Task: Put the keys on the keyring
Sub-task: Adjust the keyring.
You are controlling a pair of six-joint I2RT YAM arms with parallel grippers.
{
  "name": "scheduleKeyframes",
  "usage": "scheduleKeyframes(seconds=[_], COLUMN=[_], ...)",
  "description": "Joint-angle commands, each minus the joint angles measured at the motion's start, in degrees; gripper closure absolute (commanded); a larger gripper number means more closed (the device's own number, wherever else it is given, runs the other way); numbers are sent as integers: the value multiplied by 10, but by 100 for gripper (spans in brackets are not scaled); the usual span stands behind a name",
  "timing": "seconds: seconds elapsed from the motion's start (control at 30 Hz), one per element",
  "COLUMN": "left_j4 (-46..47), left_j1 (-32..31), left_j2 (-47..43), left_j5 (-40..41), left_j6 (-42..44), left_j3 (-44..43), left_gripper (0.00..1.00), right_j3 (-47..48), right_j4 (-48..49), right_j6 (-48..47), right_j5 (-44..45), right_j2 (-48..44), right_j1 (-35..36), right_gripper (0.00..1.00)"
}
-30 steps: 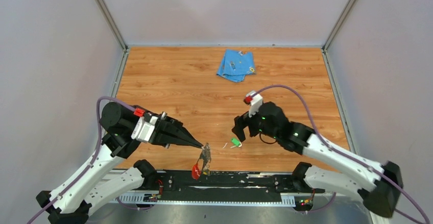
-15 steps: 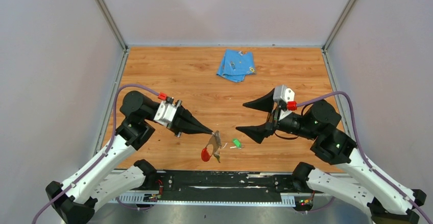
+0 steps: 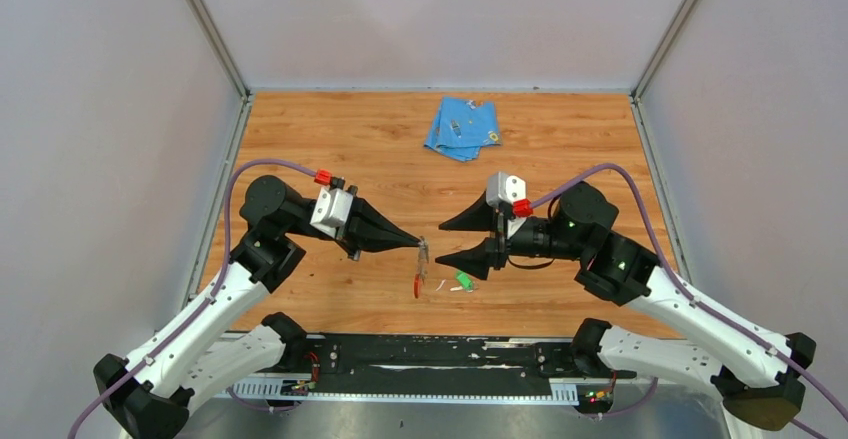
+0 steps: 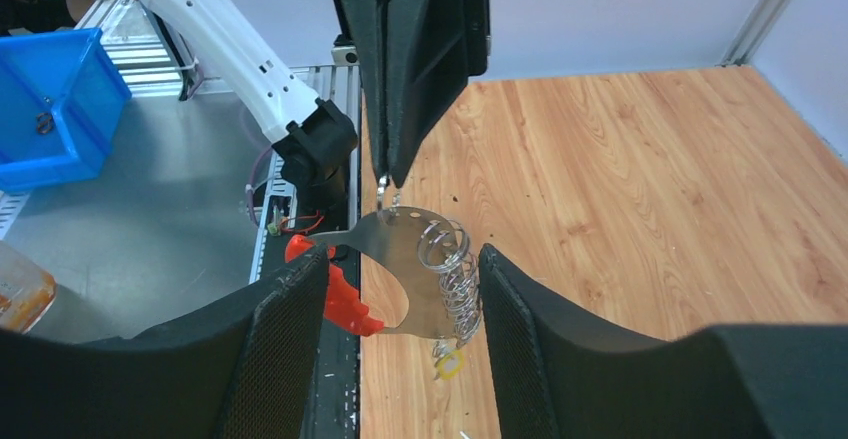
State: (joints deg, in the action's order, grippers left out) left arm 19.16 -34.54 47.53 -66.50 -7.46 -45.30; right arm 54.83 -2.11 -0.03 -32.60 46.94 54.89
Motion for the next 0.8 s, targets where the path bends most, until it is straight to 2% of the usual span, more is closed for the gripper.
scheduleKeyframes(seconds=[0.0, 0.23, 0.57, 0.77], left_j4=[10, 10, 10, 10], left_j1=[6, 11, 13, 13], left_j2=[-3, 2, 0, -1], left_j5=[17, 31, 36, 36], left_j6=[-3, -4, -4, -1], left_j3=[4, 7, 5, 8], left_gripper=[100, 100, 100, 100], right_j3=[16, 11, 15, 18], right_j4=[38, 53, 52, 59], right_j6=[-36, -37, -27, -19], right_j5=[41, 63, 70, 71], right_j2=[2, 12, 30, 39], right_j1=[31, 48, 50, 50], right_gripper=[44, 57, 60, 76])
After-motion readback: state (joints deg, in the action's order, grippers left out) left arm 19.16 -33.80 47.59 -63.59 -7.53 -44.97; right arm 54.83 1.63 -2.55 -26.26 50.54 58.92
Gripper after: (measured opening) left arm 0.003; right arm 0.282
